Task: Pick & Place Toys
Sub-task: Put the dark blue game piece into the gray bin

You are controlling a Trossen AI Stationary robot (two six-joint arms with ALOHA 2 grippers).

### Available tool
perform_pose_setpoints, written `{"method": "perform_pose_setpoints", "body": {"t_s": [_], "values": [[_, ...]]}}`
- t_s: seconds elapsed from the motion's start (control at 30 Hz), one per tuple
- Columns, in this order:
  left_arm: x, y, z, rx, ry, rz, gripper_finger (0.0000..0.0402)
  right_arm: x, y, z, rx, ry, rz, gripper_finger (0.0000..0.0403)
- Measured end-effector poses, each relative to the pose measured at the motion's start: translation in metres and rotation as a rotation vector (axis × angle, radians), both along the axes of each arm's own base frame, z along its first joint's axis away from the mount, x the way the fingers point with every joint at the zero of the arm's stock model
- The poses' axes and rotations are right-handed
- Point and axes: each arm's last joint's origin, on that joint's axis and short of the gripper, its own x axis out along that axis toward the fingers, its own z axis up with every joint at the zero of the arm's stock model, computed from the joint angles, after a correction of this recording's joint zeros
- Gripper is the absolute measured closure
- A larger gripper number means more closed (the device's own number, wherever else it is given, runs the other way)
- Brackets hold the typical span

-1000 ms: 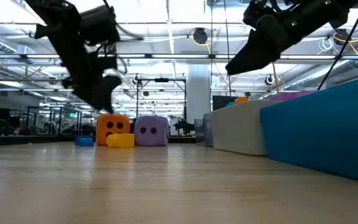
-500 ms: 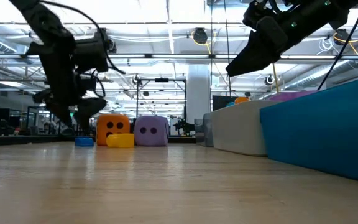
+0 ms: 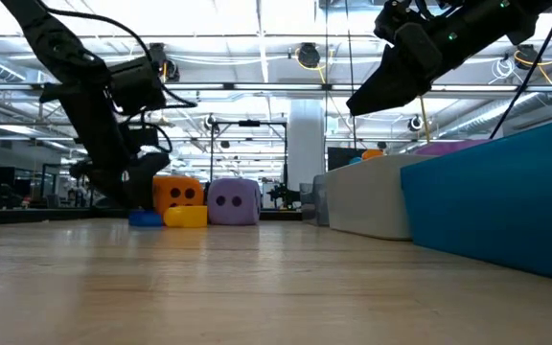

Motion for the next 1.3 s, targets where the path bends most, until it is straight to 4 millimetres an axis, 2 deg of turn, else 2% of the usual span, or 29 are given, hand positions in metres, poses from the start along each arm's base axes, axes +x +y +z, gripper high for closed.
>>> {"method": "perform_pose_setpoints", "body": {"t_s": [0.27,0.37,0.47,0.6,0.7,1.0,1.1,1.3], "values": [[0.023,-0.017,0.006,-0.193,-0.22,-0.352,0.0147,0.0,0.0,0.0,0.0,0.001,0.0,0.0122],[0.033,-0.025,0.012,-0.2,-0.323,-0.499,0.0147,0.0,0.0,0.0,0.0,0.001,0.0,0.0122],[0.037,-0.033,0.014,-0.219,-0.354,-0.584,0.0147,0.0,0.0,0.0,0.0,0.001,0.0,0.0122],[0.038,-0.043,0.014,-0.281,-0.365,-0.643,0.0147,0.0,0.0,0.0,0.0,0.001,0.0,0.0122],[0.036,-0.052,0.011,-0.316,-0.321,-0.611,0.0147,0.0,0.0,0.0,0.0,0.001,0.0,0.0122],[0.031,-0.056,0.007,-0.229,-0.226,-0.54,0.0147,0.0,0.0,0.0,0.0,0.001,0.0,0.0122],[0.036,-0.055,0.011,-0.188,-0.277,-0.585,0.0147,0.0,0.0,0.0,0.0,0.001,0.0,0.0122],[0.051,-0.058,0.026,-0.165,-0.492,-0.701,0.0147,0.0,0.0,0.0,0.0,0.001,0.0,0.0122]]}}
